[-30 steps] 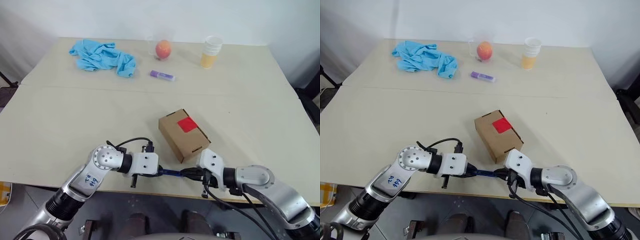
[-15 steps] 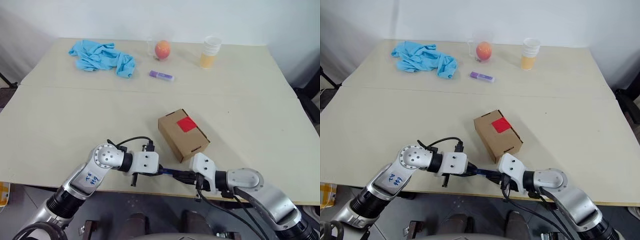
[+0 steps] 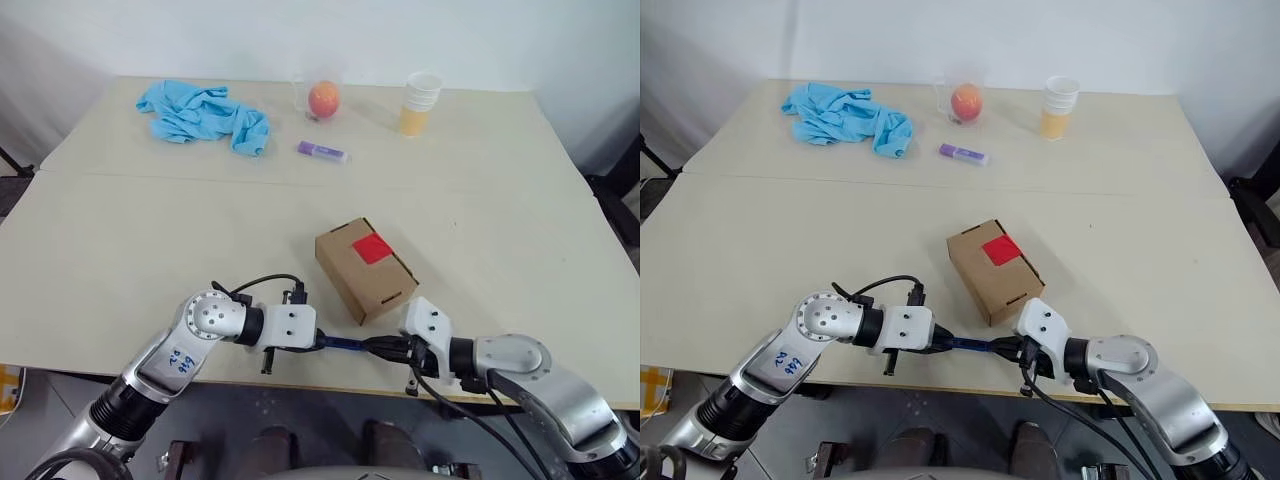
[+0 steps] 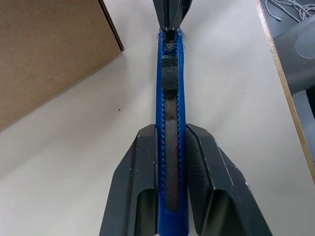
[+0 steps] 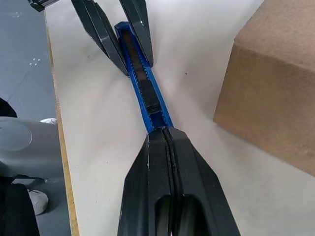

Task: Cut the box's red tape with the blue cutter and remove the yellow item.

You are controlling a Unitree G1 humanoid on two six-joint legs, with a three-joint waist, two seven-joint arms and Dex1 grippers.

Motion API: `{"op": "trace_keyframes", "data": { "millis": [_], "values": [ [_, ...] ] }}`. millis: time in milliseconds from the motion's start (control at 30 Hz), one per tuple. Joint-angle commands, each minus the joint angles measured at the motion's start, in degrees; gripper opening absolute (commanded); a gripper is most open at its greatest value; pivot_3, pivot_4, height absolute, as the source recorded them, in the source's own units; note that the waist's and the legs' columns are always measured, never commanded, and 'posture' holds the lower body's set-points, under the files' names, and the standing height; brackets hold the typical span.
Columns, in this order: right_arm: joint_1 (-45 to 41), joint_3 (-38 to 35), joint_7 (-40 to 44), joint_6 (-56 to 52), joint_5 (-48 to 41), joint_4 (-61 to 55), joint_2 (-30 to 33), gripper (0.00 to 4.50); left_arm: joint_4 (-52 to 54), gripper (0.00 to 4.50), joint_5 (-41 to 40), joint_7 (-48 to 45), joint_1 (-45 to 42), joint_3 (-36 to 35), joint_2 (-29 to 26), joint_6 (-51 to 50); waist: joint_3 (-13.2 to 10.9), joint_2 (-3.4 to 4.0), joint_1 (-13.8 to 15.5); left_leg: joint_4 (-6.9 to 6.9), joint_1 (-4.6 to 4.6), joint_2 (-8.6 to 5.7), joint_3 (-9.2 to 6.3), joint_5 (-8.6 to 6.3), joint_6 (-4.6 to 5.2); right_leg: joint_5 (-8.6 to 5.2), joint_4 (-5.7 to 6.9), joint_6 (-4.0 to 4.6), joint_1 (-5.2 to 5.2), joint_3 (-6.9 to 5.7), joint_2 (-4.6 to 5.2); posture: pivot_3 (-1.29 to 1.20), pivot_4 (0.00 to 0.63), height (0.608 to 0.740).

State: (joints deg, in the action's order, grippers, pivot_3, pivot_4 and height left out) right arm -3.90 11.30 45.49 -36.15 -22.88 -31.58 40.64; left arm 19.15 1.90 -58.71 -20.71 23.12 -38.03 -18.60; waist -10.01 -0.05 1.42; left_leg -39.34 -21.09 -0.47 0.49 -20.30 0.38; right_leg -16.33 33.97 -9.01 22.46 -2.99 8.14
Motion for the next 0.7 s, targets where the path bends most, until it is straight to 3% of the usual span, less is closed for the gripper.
{"op": "trace_keyframes", "data": {
  "millis": [33, 700],
  "values": [
    [-1.2, 1.3, 0.0, 0.3, 0.2, 0.0, -1.4, 0.02, -1.4, 0.44, 2.0, 0.4, 1.2, 1.5, -0.6, -0.8, 0.0, 0.0, 0.0, 0.0, 0.0, 0.0, 0.0, 0.0, 0.0, 0.0, 0.0, 0.0, 0.0, 0.0, 0.0, 0.0, 0.15, 0.74],
    [-4.7, 8.2, -0.4, -0.3, 3.3, 2.3, -6.4, 0.02, -0.1, 0.44, 1.9, 0.5, 1.0, 1.6, -0.9, -2.2, 0.0, 0.0, -0.1, 0.0, 0.01, 0.02, 0.0, 0.0, -0.01, 0.0, 0.02, 0.0, 0.0, 0.0, -0.03, 0.0, 0.15, 0.74]
  ]
}}
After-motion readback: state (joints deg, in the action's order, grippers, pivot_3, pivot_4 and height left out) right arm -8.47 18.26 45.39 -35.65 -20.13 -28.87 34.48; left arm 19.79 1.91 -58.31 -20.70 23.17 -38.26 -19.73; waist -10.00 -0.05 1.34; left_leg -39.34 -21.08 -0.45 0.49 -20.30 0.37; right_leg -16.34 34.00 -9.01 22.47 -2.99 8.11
